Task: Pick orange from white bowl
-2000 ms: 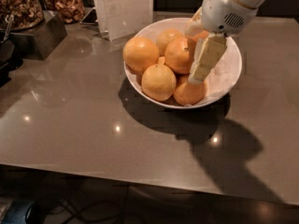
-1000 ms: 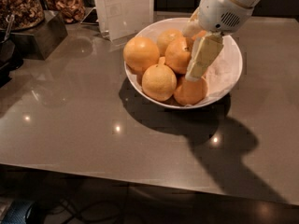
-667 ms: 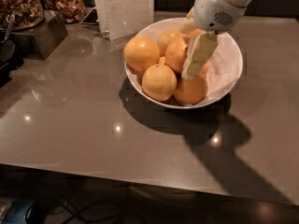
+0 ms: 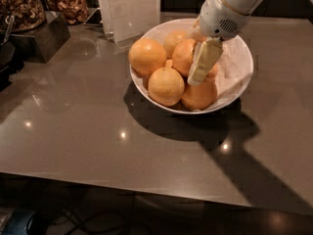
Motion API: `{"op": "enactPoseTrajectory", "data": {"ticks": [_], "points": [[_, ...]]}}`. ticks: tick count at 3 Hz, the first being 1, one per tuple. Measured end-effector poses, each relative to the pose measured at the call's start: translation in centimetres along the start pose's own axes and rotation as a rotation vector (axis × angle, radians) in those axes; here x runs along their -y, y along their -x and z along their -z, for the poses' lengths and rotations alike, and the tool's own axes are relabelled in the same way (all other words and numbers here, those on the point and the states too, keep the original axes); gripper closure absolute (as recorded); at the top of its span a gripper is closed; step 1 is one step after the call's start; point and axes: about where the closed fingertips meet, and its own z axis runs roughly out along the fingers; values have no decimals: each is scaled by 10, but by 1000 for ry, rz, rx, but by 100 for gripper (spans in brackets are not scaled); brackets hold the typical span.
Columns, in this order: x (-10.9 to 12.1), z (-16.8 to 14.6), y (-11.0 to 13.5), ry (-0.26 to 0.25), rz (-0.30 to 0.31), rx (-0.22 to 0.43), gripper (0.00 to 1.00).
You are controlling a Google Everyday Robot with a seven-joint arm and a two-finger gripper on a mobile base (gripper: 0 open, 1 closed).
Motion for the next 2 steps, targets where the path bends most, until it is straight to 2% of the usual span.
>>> {"op": "enactPoseTrajectory", "data": {"ticks": [2], "points": [[-2, -20, -19, 45, -53, 12, 22]]}}
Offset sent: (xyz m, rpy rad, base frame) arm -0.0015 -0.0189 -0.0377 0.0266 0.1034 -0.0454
